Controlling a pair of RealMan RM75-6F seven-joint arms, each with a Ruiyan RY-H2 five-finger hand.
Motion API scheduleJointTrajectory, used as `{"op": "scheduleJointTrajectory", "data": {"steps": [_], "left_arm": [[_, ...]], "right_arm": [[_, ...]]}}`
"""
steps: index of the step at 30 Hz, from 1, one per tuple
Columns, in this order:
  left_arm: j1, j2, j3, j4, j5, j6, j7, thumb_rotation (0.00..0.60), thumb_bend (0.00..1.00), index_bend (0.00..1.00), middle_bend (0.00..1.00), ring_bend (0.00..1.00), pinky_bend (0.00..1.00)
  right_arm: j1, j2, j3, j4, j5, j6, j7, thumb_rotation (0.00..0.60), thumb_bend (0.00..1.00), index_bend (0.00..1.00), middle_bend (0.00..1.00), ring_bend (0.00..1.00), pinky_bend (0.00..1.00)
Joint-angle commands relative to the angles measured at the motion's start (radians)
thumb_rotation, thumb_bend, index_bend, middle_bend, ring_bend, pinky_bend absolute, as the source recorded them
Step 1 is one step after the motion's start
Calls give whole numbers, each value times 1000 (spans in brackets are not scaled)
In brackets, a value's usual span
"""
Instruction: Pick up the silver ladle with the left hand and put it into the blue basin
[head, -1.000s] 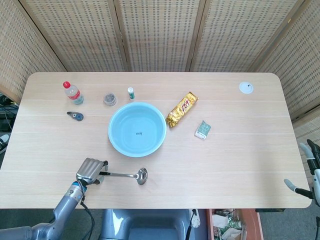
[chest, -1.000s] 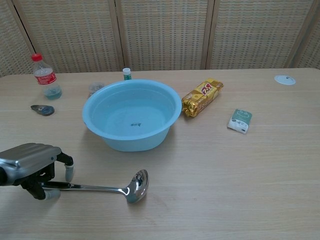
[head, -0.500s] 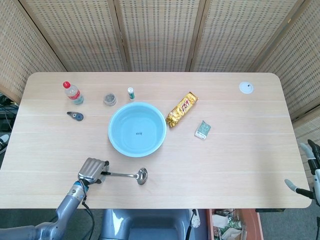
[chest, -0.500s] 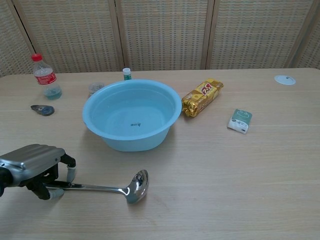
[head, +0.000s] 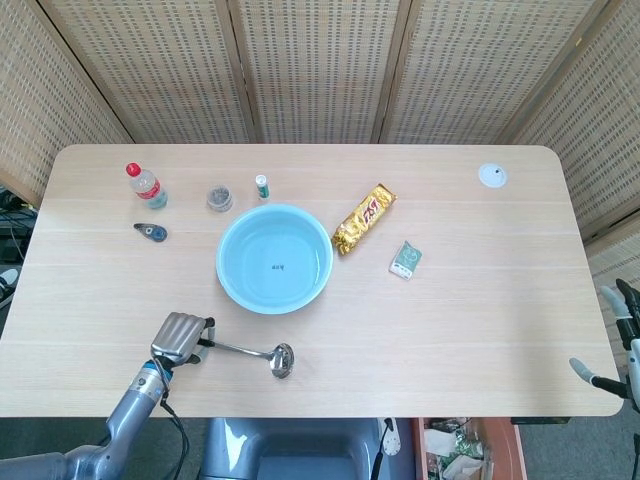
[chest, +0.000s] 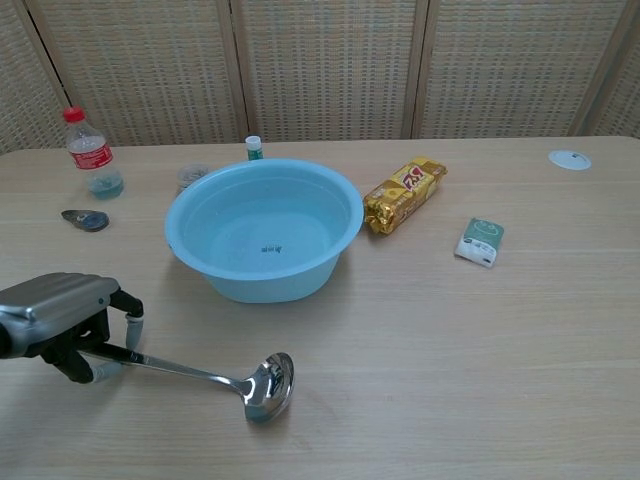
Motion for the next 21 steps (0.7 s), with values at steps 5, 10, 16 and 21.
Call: {"op": "scheduleJointTrajectory", "data": {"steps": [5, 10, 16, 21], "left_arm": [[-4, 83, -24, -90, 34, 15, -50, 600, 584, 953, 1000, 989, 1000], [-10, 152, -32, -148, 113, 19, -142, 600, 632, 976, 1000, 989, 1000], [-35, 275, -51, -241, 185, 12, -211, 600, 636, 976, 1000, 989, 1000], [-110, 387, -107, -355, 129, -63, -138, 600, 664, 976, 1000, 989, 1000]], "right_arm": [[0, 0, 0, -1, 0, -1, 1, 600, 0, 0, 0, 0, 0], [0, 0, -1, -1, 0, -1, -1, 600, 0, 0, 0, 0, 0], [1, -1, -2, -5, -1, -3, -7, 600, 0, 0, 0, 0, 0], [1, -2, -1, -6, 2, -4, -13, 600, 0, 0, 0, 0, 0]]}}
